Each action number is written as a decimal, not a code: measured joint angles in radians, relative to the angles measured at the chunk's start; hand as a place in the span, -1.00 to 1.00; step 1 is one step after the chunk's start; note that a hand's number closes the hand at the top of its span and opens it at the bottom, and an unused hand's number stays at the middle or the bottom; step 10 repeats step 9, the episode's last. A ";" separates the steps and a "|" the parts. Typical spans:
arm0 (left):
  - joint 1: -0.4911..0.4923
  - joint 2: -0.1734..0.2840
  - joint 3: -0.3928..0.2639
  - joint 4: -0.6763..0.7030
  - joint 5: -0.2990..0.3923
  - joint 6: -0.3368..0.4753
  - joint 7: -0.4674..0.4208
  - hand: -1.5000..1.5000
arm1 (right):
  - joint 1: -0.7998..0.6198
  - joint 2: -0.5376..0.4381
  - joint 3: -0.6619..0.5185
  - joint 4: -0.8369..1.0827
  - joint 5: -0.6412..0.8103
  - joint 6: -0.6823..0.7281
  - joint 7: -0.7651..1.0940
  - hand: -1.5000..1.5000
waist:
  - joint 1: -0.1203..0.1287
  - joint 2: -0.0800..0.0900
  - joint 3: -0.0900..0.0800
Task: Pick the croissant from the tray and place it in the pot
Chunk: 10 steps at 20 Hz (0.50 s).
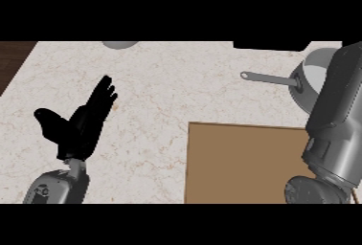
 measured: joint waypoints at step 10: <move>0.000 0.001 0.000 -0.005 -0.006 0.000 0.002 0.00 | 0.065 0.004 0.038 -0.118 0.119 -0.311 -0.068 -1.00 | -0.003 -0.003 -0.003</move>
